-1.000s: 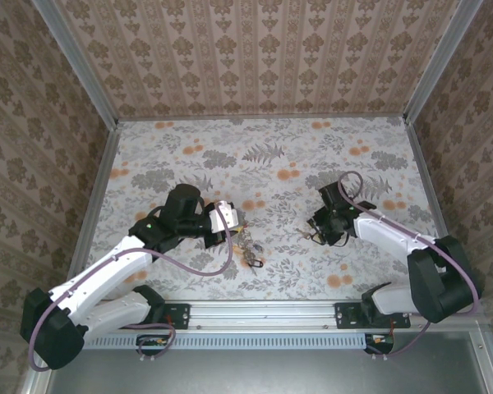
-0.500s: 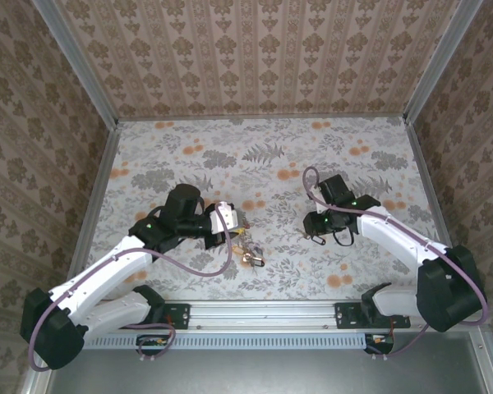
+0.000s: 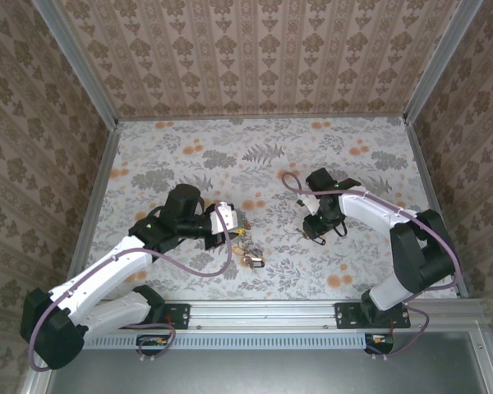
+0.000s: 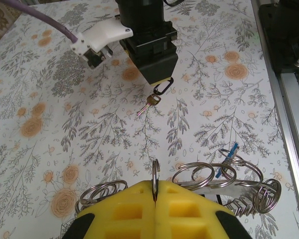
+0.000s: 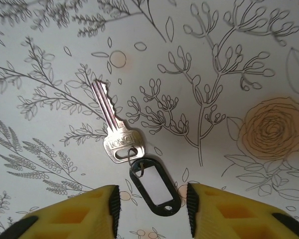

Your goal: Put the keys on the keyring

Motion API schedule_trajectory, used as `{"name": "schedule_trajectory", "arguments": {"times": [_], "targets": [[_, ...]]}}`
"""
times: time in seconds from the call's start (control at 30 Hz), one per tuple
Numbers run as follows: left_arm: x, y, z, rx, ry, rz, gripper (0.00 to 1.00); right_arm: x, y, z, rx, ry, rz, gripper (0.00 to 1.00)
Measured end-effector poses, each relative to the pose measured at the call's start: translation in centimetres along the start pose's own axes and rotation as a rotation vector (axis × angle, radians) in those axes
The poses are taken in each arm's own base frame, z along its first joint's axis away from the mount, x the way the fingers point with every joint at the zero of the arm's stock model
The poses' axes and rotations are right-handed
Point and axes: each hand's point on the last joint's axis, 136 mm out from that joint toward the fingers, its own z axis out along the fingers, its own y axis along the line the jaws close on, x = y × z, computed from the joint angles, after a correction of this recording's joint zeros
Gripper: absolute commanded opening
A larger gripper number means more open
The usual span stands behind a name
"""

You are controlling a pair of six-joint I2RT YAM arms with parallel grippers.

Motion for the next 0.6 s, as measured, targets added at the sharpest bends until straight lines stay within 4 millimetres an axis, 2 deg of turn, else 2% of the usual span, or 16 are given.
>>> {"name": "schedule_trajectory", "arguments": {"times": [0.17, 0.5, 0.6], "targets": [[0.0, 0.0, 0.0, 0.0, 0.0, 0.0, 0.0, 0.3, 0.0, 0.7, -0.004, 0.027, 0.0, 0.28], [0.0, 0.0, 0.0, 0.0, 0.0, 0.0, 0.0, 0.5, 0.5, 1.6, -0.038, 0.053, -0.023, 0.3], [0.0, 0.0, 0.0, 0.0, 0.0, 0.0, 0.0, 0.5, 0.8, 1.9, -0.054, 0.056, -0.03, 0.24]]}}
